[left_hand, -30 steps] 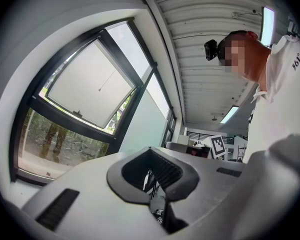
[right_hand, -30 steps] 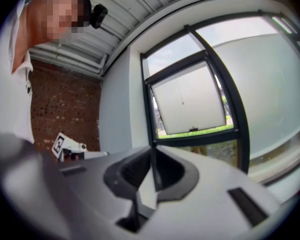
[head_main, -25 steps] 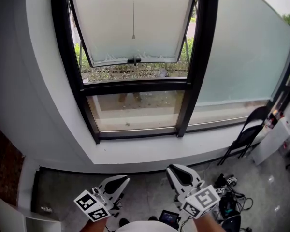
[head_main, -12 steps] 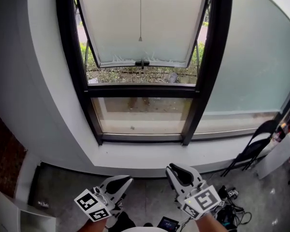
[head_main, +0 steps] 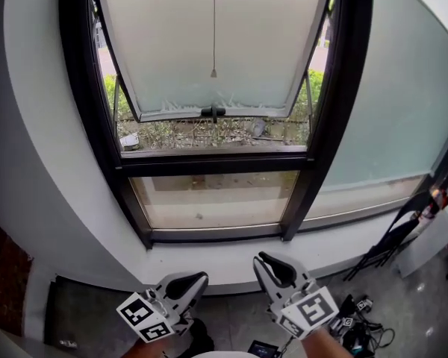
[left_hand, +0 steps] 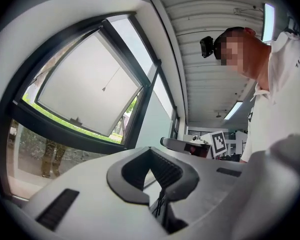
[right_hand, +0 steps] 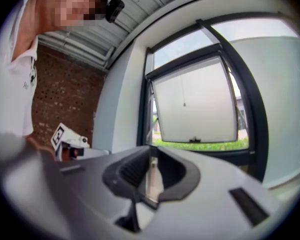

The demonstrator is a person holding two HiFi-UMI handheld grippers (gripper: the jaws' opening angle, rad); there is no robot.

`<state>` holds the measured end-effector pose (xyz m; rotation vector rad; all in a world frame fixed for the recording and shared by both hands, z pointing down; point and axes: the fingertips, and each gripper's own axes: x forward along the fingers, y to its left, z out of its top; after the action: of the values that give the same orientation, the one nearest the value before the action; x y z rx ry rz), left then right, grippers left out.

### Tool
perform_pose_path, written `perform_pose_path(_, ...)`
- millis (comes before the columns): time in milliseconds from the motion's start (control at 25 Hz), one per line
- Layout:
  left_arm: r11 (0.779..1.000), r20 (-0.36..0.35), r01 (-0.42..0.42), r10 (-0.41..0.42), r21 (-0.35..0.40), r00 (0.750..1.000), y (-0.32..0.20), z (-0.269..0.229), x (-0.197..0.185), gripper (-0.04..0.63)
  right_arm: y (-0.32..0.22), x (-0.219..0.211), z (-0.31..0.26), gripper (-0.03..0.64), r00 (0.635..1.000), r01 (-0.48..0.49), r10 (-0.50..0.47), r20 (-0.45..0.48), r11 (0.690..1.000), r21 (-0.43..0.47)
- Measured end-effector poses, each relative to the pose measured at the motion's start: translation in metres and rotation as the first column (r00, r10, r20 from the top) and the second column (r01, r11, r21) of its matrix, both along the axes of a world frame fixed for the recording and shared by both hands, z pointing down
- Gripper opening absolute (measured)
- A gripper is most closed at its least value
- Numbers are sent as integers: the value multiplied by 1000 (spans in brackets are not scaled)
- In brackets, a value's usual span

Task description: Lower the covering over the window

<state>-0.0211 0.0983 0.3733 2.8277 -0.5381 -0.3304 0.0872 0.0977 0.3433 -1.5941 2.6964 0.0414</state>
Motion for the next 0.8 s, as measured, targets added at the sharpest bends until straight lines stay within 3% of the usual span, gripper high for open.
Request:
perform_pose_path(480,998,11,-68,68,6,998,-142,-16,-23,18,-137,-13,-14,43,995,-94,94,-16,995,20)
perform_pose_path(800,996,0,-60,60,65,998,-191,-41,-25,18,-185,-12,-55,43,984,-108,126,-129,984,141)
